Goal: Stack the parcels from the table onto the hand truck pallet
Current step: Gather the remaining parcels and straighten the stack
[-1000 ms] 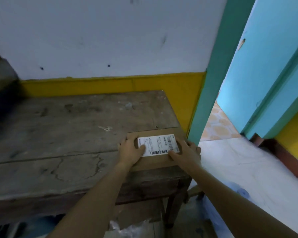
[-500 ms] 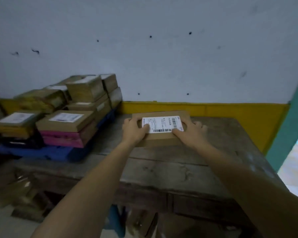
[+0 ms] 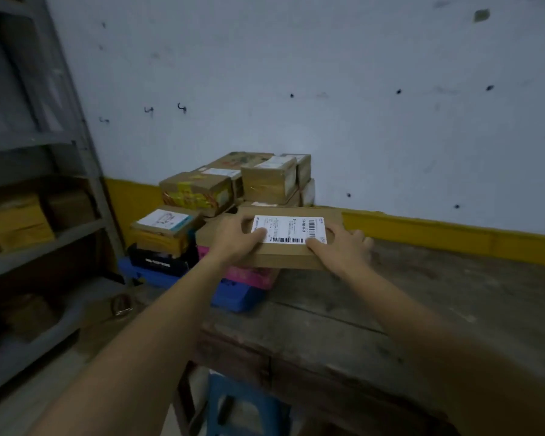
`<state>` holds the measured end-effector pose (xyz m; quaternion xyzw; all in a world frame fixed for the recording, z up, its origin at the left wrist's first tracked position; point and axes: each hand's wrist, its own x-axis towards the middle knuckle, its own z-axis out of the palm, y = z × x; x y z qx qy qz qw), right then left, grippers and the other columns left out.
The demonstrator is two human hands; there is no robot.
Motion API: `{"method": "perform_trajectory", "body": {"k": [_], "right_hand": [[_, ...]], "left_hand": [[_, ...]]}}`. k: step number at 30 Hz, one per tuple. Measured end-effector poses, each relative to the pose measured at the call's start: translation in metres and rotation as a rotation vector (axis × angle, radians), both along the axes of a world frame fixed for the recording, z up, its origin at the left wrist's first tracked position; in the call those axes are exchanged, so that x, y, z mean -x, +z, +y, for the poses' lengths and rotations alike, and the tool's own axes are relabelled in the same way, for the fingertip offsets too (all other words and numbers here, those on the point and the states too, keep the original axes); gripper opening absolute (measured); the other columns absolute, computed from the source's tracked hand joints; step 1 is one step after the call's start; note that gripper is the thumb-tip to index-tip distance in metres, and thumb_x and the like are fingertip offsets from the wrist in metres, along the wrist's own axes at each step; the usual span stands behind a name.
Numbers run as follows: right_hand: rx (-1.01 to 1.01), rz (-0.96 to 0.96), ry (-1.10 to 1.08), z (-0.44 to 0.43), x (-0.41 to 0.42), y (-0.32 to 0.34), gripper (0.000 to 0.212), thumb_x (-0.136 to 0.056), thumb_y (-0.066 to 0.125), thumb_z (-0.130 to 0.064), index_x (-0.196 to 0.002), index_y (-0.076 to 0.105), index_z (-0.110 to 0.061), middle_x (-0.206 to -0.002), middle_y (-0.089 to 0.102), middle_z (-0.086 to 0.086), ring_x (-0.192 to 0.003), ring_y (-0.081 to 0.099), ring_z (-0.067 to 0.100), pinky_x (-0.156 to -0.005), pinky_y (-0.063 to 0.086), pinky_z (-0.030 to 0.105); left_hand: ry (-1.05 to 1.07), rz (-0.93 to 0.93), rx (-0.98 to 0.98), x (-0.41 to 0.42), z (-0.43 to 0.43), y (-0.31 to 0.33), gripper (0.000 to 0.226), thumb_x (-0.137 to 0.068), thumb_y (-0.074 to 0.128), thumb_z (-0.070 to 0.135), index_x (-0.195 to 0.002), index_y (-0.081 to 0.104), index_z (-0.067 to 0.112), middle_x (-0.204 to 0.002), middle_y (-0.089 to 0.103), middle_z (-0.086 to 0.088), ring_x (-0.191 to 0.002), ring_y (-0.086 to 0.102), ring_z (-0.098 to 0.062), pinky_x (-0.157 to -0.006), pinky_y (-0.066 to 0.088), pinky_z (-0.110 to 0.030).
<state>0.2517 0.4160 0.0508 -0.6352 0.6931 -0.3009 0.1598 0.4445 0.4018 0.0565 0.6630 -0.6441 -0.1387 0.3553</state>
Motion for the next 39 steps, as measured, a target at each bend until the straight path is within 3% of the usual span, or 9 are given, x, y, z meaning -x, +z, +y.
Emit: {"method": "perform_trajectory", "body": {"k": [3,6,13,17,24,29,34,39], "right_hand": [[0.003,-0.01,-0.002,-0.034,-0.029,0.002,0.054,-0.085,0.05,-0.053,-0.135,0.043,-0.033,-0.133,0.039,0.015,-0.122,0.031,0.032,-0.098,0.028,0.036],[0.012,-0.045,-0.004,-0.072,-0.054,0.002,0.052,-0.087,0.051,-0.05,-0.134,0.043,-0.031,-0.132,0.038,0.015,-0.122,0.031,0.032,-0.098,0.03,0.036],[-0.036,-0.079,-0.026,-0.126,-0.103,-0.005,0.054,-0.089,0.05,-0.049,-0.137,0.041,-0.027,-0.133,0.036,0.014,-0.122,0.03,0.03,-0.097,0.031,0.036],[-0.097,-0.077,-0.083,-0.133,-0.12,-0.011,0.055,-0.088,0.05,-0.05,-0.136,0.041,-0.023,-0.134,0.034,0.015,-0.124,0.03,0.031,-0.099,0.03,0.036],[-0.131,-0.078,-0.243,-0.121,-0.145,-0.016,0.056,-0.087,0.051,-0.048,-0.135,0.042,-0.022,-0.137,0.032,0.017,-0.128,0.025,0.033,-0.102,0.029,0.038],[-0.158,-0.014,-0.264,-0.116,-0.154,-0.03,0.055,-0.089,0.045,-0.049,-0.138,0.04,-0.025,-0.14,0.037,0.017,-0.131,0.025,0.035,-0.105,0.023,0.039],[-0.163,-0.11,-0.3,-0.113,-0.158,-0.035,0.053,-0.089,0.048,-0.049,-0.139,0.038,-0.033,-0.143,0.027,0.016,-0.13,0.029,0.039,-0.106,0.027,0.04],[-0.154,-0.157,-0.296,-0.115,-0.16,-0.038,0.052,-0.089,0.052,-0.043,-0.138,0.039,-0.033,-0.145,0.021,0.016,-0.132,0.026,0.041,-0.108,0.027,0.042]], "left_hand": [[0.006,0.018,-0.033,-0.029,-0.033,0.003,0.045,-0.086,0.059,0.039,-0.127,0.052,0.022,-0.134,0.05,-0.009,-0.121,0.049,-0.024,-0.1,0.043,-0.042],[0.005,0.026,-0.05,-0.054,-0.067,0.002,0.041,-0.087,0.058,0.037,-0.125,0.054,0.022,-0.134,0.05,-0.009,-0.125,0.044,-0.024,-0.103,0.041,-0.042],[-0.013,-0.002,-0.075,-0.1,-0.133,-0.003,0.042,-0.089,0.058,0.032,-0.127,0.054,0.016,-0.134,0.054,-0.006,-0.122,0.049,-0.022,-0.086,0.038,-0.027],[-0.069,-0.015,-0.114,-0.118,-0.157,-0.011,0.041,-0.087,0.061,0.031,-0.125,0.056,0.014,-0.133,0.055,-0.007,-0.123,0.049,-0.022,-0.091,0.04,-0.029],[-0.199,-0.042,-0.145,-0.132,-0.171,-0.017,0.041,-0.087,0.062,0.029,-0.123,0.058,0.009,-0.13,0.057,-0.009,-0.119,0.052,-0.024,-0.08,0.035,-0.022],[-0.314,-0.121,-0.192,-0.14,-0.174,-0.024,0.036,-0.089,0.058,0.033,-0.118,0.063,0.013,-0.121,0.063,-0.009,-0.109,0.057,-0.024,-0.076,0.039,-0.025],[-0.326,-0.12,-0.243,-0.143,-0.179,-0.029,0.045,-0.089,0.055,0.041,-0.126,0.053,0.016,-0.132,0.052,-0.012,-0.117,0.051,-0.029,-0.098,0.045,-0.039],[-0.314,-0.118,-0.278,-0.142,-0.183,-0.035,0.05,-0.089,0.052,0.044,-0.132,0.043,0.019,-0.138,0.038,-0.015,-0.123,0.044,-0.034,-0.105,0.039,-0.041]]}}
